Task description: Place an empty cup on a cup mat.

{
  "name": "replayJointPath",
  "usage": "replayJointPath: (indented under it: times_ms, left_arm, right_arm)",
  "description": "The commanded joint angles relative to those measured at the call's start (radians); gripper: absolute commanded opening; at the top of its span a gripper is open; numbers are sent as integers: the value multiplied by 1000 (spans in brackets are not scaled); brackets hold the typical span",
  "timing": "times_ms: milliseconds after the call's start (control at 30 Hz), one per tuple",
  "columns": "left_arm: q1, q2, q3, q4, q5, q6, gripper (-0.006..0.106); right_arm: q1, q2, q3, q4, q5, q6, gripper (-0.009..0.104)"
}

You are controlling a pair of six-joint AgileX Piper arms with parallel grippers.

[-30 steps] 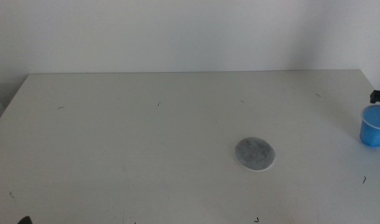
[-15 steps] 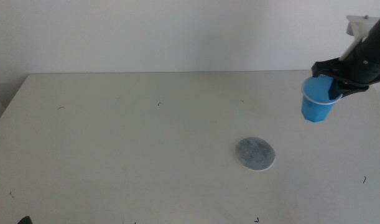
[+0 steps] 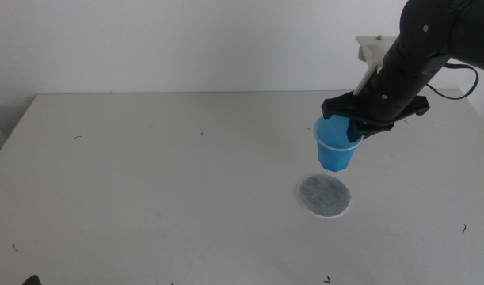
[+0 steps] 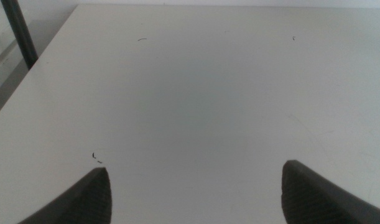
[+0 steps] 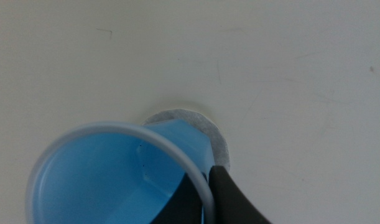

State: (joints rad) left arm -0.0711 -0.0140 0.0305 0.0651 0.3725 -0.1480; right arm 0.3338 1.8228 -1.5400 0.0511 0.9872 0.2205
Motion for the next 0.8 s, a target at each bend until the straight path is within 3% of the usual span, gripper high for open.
replayJointPath:
  times_ms: [0, 767]
  left_arm:
    - [1, -4, -6, 0, -67, -11, 105]
    - [1, -4, -6, 0, -67, -11, 105]
  right_arm:
    - [2, -17, -30, -11, -32, 2, -1]
    - [2, 82, -30, 12, 26, -7, -1]
